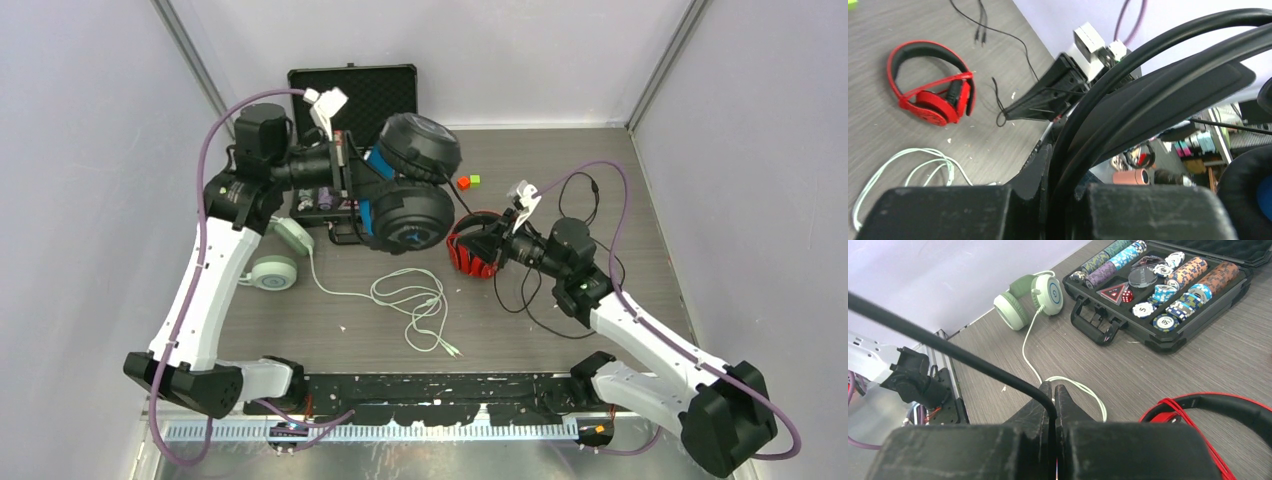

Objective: Wrap the headphones
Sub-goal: Wrap the headphones around the headphones.

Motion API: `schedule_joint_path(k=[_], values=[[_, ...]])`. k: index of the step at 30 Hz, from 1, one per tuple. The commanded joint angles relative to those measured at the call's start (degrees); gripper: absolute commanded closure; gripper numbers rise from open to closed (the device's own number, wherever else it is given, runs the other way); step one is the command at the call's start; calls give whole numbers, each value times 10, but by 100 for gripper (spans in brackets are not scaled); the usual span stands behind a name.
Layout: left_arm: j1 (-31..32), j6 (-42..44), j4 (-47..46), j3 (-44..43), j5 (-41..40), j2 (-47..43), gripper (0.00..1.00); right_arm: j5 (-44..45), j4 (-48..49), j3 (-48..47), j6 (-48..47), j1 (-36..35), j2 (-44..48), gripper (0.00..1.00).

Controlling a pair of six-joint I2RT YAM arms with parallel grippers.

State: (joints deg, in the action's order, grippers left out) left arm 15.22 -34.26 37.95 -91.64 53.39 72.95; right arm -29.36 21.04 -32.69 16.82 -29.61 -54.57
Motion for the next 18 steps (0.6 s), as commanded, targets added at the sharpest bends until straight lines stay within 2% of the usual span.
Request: schedule_joint_path(k=[1,11,18], values=[[52,5,-23,-5,33,-9,100,-5,51,-34,11,-7,-12,99],[184,41,5,45,4,-6,100,9,28,-62,-17,-9,-48,100],[221,60,16,79,-7,-9,100,19,13,-80,-35,-9,-68,99]])
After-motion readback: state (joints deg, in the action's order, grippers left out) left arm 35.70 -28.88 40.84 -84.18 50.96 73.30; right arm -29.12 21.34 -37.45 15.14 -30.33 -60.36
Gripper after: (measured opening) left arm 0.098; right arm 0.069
